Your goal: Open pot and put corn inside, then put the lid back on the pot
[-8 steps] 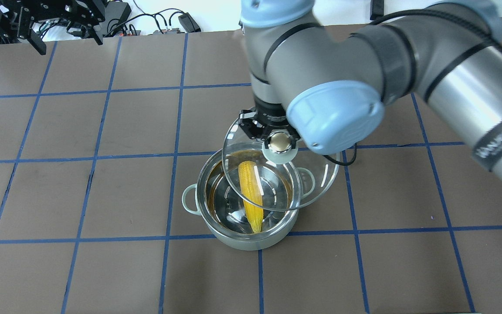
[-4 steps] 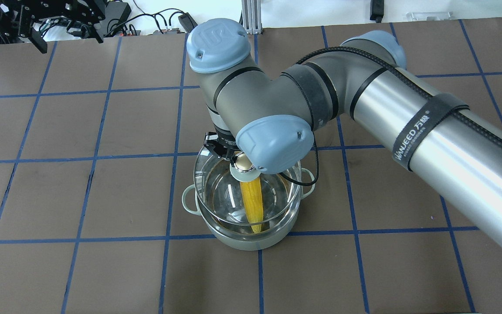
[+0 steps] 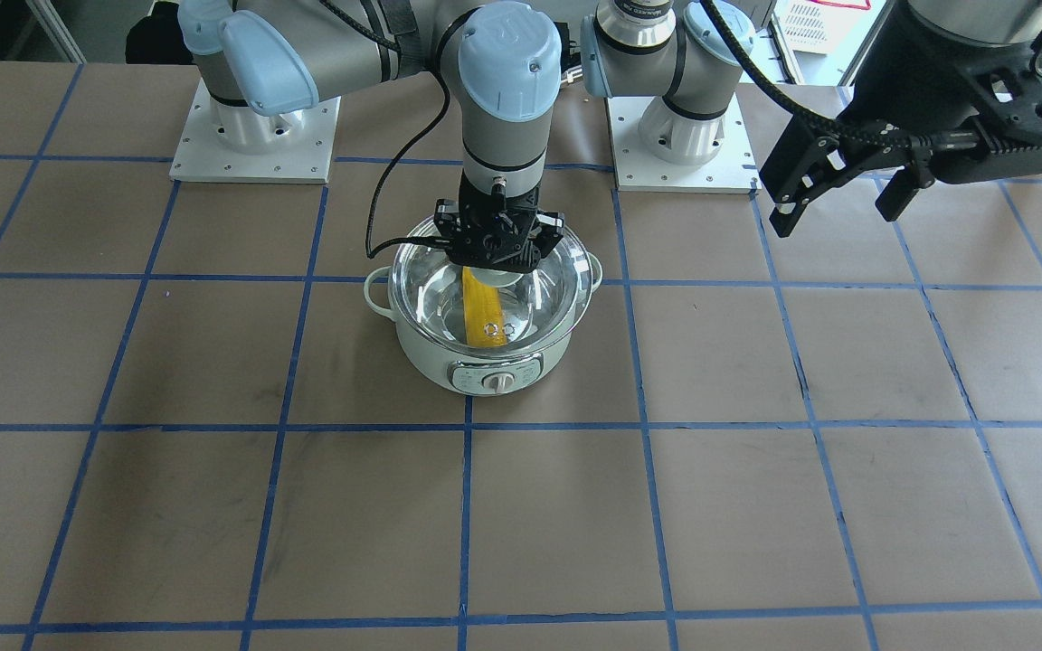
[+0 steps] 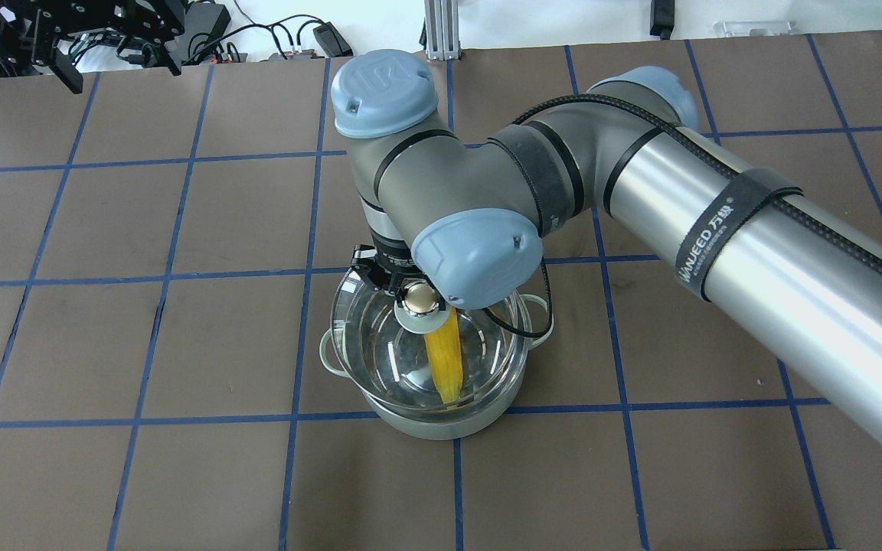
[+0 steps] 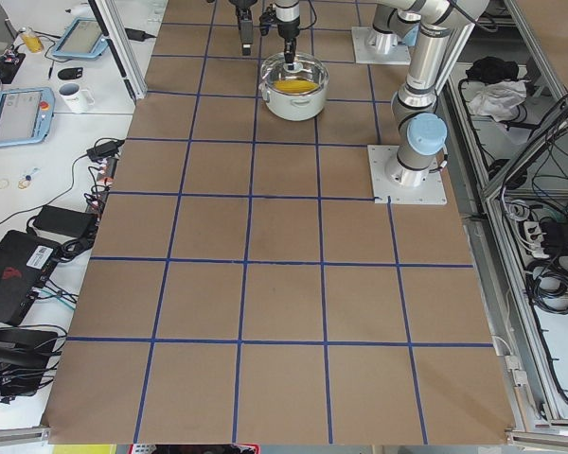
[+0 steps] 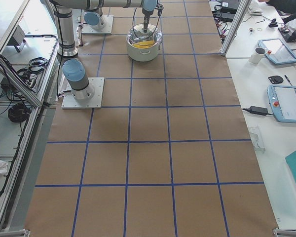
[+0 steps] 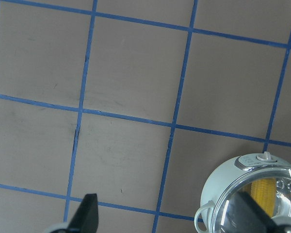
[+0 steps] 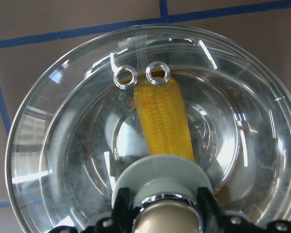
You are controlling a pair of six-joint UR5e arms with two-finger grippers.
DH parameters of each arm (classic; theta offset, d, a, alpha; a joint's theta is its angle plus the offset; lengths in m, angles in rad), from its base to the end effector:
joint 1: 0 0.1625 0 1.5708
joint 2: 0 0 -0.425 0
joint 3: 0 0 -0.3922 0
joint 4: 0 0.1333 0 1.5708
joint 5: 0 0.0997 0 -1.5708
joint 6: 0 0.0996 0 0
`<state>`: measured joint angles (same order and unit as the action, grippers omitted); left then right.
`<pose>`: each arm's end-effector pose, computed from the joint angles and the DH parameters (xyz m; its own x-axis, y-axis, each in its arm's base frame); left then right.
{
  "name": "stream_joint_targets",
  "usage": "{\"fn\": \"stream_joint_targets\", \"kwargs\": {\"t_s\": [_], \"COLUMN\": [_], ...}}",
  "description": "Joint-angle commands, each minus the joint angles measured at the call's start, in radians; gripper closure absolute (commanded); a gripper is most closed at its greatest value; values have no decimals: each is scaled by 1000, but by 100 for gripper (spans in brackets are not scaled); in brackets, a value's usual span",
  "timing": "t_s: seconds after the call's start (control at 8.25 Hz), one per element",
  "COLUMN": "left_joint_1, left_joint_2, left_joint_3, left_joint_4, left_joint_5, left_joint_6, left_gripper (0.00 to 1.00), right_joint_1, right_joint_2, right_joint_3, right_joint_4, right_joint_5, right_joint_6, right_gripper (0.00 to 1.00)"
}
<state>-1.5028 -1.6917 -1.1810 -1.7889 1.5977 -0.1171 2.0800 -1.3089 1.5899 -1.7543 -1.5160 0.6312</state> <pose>-0.0940 -0.5416 0.5942 -0.9825 -0.1852 -0.0208 -0.1839 0.9815 -0.0536 0.4021 -0.4356 0.3556 -0.9922 0.1236 0.0134 0.1243 0.9860 0.1108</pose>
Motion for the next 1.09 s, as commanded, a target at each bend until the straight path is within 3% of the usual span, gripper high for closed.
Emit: {"fn": "stream_joint_targets", "kwargs": {"t_s": [0.0,0.97], "left_joint_1": [1,1], "left_joint_2": [-6,-3], "left_joint_3": [-2,-12], "left_joint_4": [0,2], "left_joint_5": [-2,-1], "left_joint_6": [-3,-1], "left_gripper": [0,0], "right_joint_1": [0,-1], "right_joint_2": [0,2], "right_joint_3": [4,22], "right_joint_4": [4,13], "right_joint_5": [2,-7], "right_joint_6": [-2,-51], "right_gripper": [100,100]}}
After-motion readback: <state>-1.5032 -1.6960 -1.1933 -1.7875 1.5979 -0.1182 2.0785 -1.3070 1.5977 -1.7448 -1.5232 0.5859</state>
